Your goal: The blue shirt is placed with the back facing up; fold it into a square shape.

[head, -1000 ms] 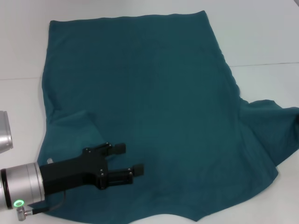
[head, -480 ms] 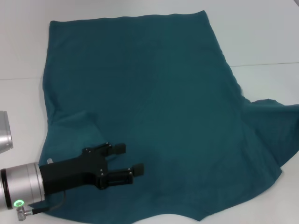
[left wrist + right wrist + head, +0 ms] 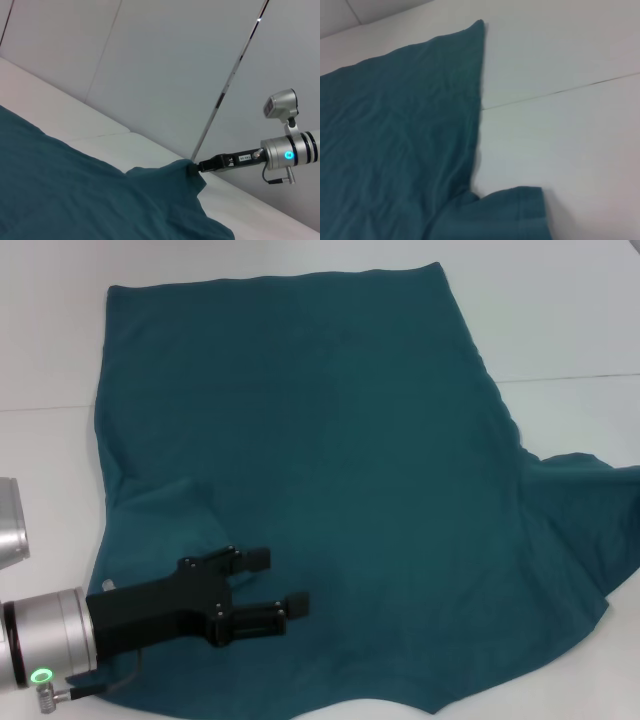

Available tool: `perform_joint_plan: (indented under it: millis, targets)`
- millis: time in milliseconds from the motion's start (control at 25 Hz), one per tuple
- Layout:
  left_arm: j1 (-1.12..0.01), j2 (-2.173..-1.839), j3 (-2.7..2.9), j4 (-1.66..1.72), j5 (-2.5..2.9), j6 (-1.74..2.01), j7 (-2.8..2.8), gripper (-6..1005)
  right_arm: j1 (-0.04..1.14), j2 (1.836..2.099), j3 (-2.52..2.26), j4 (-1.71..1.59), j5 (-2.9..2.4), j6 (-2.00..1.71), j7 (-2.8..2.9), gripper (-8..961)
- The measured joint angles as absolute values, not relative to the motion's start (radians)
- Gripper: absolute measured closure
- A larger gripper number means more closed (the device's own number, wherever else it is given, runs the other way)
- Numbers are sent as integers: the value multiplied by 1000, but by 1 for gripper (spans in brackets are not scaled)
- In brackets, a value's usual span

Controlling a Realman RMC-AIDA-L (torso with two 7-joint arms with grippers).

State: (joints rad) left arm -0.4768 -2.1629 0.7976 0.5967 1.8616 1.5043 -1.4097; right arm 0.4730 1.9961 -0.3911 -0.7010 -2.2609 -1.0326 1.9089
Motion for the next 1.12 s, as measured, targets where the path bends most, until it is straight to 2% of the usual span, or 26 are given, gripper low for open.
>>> perform_joint_plan:
  millis: [520, 720, 760, 840, 880, 960, 1120]
  targets:
    - [-474, -2163, 798, 600, 1862, 1499, -1409, 50, 484, 1985, -403, -704, -2151, -1240, 1842, 941]
    - [-474, -2163, 797, 600, 1864, 1499, -1409, 49, 548, 2016, -457, -694, -2154, -1231, 1832, 929]
    - [-474, -2163, 796, 600, 1864, 1499, -1409, 49, 570, 2038, -488, -689, -2154, -1200, 1833, 924]
    - [-474, -2163, 793, 600, 1865, 1499, -1407, 49, 588, 2061, -512, -688, -2154, -1170, 1833, 913]
    - [-473, -2163, 792, 600, 1866, 1499, -1406, 49, 588, 2061, -512, -688, -2154, -1170, 1833, 907]
    - [-473, -2163, 791, 600, 1866, 1498, -1405, 49, 603, 2080, -544, -684, -2153, -1143, 1832, 897]
    - [-471, -2163, 790, 600, 1867, 1495, -1403, 50, 636, 2086, -582, -634, -2141, -1111, 1815, 875]
